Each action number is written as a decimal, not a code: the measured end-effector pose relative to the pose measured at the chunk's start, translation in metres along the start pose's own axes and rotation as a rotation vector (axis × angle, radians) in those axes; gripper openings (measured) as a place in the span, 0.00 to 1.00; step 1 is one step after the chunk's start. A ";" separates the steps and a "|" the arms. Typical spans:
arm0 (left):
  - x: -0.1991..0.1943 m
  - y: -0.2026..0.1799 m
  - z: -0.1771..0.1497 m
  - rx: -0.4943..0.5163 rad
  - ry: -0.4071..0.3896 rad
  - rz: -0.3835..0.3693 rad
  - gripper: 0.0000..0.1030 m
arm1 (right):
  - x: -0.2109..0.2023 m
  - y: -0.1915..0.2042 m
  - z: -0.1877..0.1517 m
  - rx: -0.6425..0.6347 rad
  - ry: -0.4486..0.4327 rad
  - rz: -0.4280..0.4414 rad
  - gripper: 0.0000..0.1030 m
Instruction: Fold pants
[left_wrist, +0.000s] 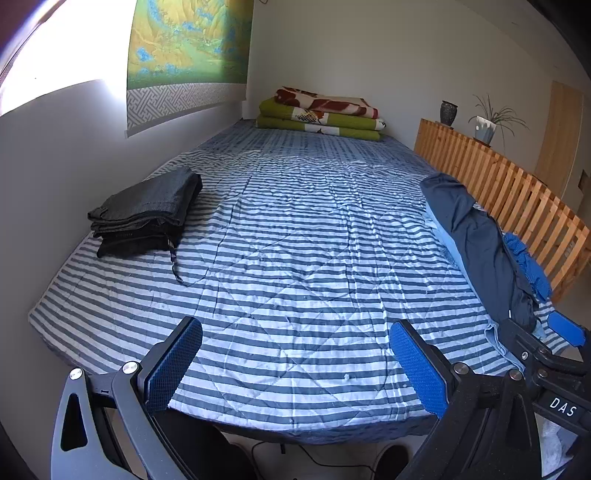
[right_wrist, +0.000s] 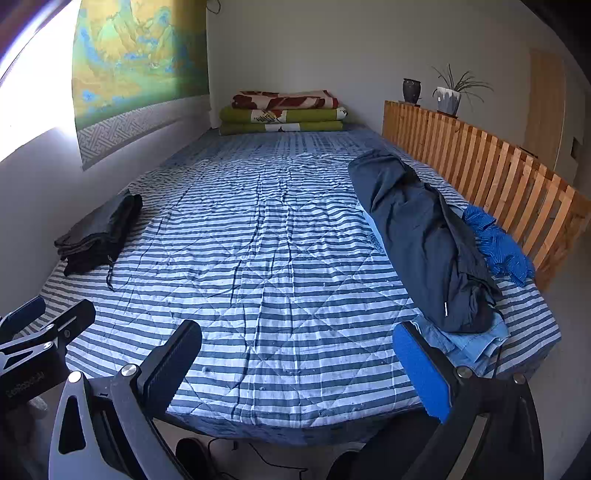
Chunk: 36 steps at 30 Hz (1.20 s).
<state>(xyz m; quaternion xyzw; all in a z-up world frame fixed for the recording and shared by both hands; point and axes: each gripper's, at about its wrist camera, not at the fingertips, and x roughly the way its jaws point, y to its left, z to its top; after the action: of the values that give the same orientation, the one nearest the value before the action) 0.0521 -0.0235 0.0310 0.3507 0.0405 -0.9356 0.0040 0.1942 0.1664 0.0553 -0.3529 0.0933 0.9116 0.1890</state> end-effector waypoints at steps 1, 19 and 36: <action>0.000 0.000 0.000 0.003 0.002 0.001 1.00 | 0.000 0.000 0.000 -0.004 0.000 0.000 0.99; 0.025 -0.011 -0.005 0.021 0.056 0.008 1.00 | 0.017 -0.001 -0.004 -0.024 0.036 0.028 0.99; 0.016 -0.015 -0.005 0.035 0.051 -0.002 1.00 | 0.006 -0.003 -0.001 -0.031 0.020 0.020 0.99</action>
<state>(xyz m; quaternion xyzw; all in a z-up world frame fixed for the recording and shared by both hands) 0.0426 -0.0078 0.0177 0.3743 0.0245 -0.9270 -0.0044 0.1914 0.1705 0.0504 -0.3638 0.0847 0.9113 0.1734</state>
